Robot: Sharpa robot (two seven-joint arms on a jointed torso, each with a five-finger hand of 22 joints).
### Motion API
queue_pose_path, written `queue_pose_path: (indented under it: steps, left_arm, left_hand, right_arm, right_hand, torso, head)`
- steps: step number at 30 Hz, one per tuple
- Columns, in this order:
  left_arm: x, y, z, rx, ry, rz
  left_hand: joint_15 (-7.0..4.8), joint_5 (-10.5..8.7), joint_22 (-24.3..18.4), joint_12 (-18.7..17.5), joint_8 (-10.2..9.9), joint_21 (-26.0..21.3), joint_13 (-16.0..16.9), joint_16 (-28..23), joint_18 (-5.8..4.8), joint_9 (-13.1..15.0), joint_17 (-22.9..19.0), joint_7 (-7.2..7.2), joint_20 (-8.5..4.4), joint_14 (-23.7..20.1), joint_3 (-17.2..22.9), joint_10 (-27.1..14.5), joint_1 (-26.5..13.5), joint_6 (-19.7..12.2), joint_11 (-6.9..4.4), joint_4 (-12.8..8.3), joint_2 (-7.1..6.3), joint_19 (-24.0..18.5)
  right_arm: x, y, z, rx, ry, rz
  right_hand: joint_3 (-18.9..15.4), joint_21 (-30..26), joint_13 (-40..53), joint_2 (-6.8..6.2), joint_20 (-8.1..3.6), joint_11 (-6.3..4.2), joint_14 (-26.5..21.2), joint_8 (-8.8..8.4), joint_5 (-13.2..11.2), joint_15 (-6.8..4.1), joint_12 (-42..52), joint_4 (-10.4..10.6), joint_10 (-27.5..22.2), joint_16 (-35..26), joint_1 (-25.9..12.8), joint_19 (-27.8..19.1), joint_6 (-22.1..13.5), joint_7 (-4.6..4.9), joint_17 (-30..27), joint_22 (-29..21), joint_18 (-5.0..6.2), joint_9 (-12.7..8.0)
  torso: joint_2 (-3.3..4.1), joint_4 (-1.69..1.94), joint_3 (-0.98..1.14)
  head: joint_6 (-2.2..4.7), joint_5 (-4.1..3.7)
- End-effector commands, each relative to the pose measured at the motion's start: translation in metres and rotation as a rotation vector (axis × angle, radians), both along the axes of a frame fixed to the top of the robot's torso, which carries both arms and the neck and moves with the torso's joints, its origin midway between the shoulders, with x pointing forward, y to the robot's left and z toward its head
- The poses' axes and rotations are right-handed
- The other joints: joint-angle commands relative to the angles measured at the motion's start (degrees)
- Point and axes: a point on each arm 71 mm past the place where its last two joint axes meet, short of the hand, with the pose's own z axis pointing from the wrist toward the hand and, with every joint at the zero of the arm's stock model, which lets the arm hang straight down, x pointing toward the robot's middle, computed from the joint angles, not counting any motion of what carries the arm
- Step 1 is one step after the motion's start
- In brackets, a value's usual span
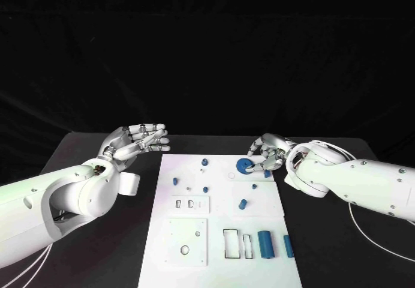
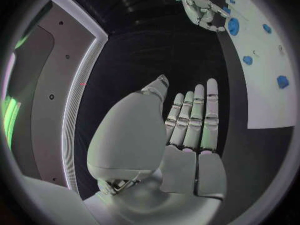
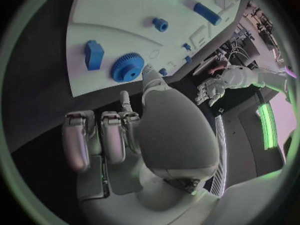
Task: Assemble the parts on the task board
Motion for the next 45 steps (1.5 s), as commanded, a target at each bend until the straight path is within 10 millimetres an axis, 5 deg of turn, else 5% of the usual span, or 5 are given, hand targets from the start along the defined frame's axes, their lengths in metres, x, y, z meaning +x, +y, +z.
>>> queue_pose_path:
  steps: [1, 14, 22, 45]
  left_arm:
    - [0.000, -0.002, 0.001, -0.007, -0.008, -0.020]
    - [-0.001, -0.002, 0.002, -0.006, -0.007, -0.020]
    - [-0.001, -0.001, 0.002, -0.006, -0.006, -0.020]
    - [-0.001, 0.000, 0.002, -0.005, -0.004, -0.020]
  left_hand:
    - [0.19, -0.24, 0.1, -0.3, -0.2, 0.2, 0.0, -0.2, 0.51, -0.1, 0.1, 1.61, 0.03, -0.4, -0.1, -0.2, 0.3, -0.2, 0.13, -0.3, -0.24, -0.3]
    - [0.19, -0.24, 0.1, -0.4, -0.2, 0.3, 0.0, -0.3, 0.52, -0.1, 0.2, 1.56, 0.04, -0.4, -0.1, -0.1, 0.3, -0.2, 0.10, -0.4, -0.21, -0.4]
    - [0.19, -0.24, 0.1, -0.4, -0.2, 0.3, 0.0, -0.3, 0.52, -0.1, 0.2, 1.56, 0.04, -0.4, -0.1, -0.1, 0.3, -0.2, 0.10, -0.4, -0.21, -0.4]
    - [0.19, -0.24, 0.1, -0.4, -0.2, 0.3, 0.0, -0.3, 0.52, -0.1, 0.2, 1.56, 0.04, -0.4, -0.1, -0.1, 0.3, -0.2, 0.10, -0.4, -0.21, -0.4]
  right_arm:
    - [0.000, 0.002, -0.006, -0.016, 0.042, 0.002]
    - [0.003, 0.009, -0.010, -0.014, 0.036, -0.003]
    - [0.005, 0.011, -0.013, -0.018, 0.041, -0.009]
    - [0.000, 0.015, -0.018, -0.125, -0.012, 0.037]
  right_hand:
    - [-0.2, 0.2, 13.8, 0.44, 0.59, 0.32, 5.6, 0.41, 0.1, 0.36, 0.4, 0.0, 5.3, 0.2, -0.4, 4.0, -0.2, 0.05, 12.5, 12.3, -0.88, 0.1]
    - [1.3, 0.8, 14.5, 2.10, 0.60, 0.23, 5.6, 1.31, 0.1, 0.33, 1.0, -0.1, 5.8, 0.3, -0.1, 4.5, 0.2, -0.08, 12.9, 13.1, -1.09, 0.0]
    - [3.5, 1.0, 14.6, 4.69, 0.55, 0.17, 5.7, 1.83, 0.1, 0.28, 1.1, -0.4, 5.9, 0.4, 0.3, 4.7, 0.7, -0.13, 13.1, 13.3, -1.16, -0.3]
    - [6.5, 1.9, 14.5, 1.27, 0.54, 0.17, 5.7, 1.96, 0.1, 0.28, 1.0, -0.7, 5.8, 0.4, 1.5, 5.5, 0.9, -0.15, 13.3, 14.4, -1.49, -1.1]
  torso:
    - [0.00, -0.01, -0.13]
    - [-0.09, 0.04, -0.16]
    - [-0.06, -0.01, -0.13]
    - [-0.17, -0.06, -0.13]
  head:
    - [-0.23, 0.03]
    - [-0.39, -0.12]
    - [-0.48, -0.03]
    - [-1.12, 0.06]
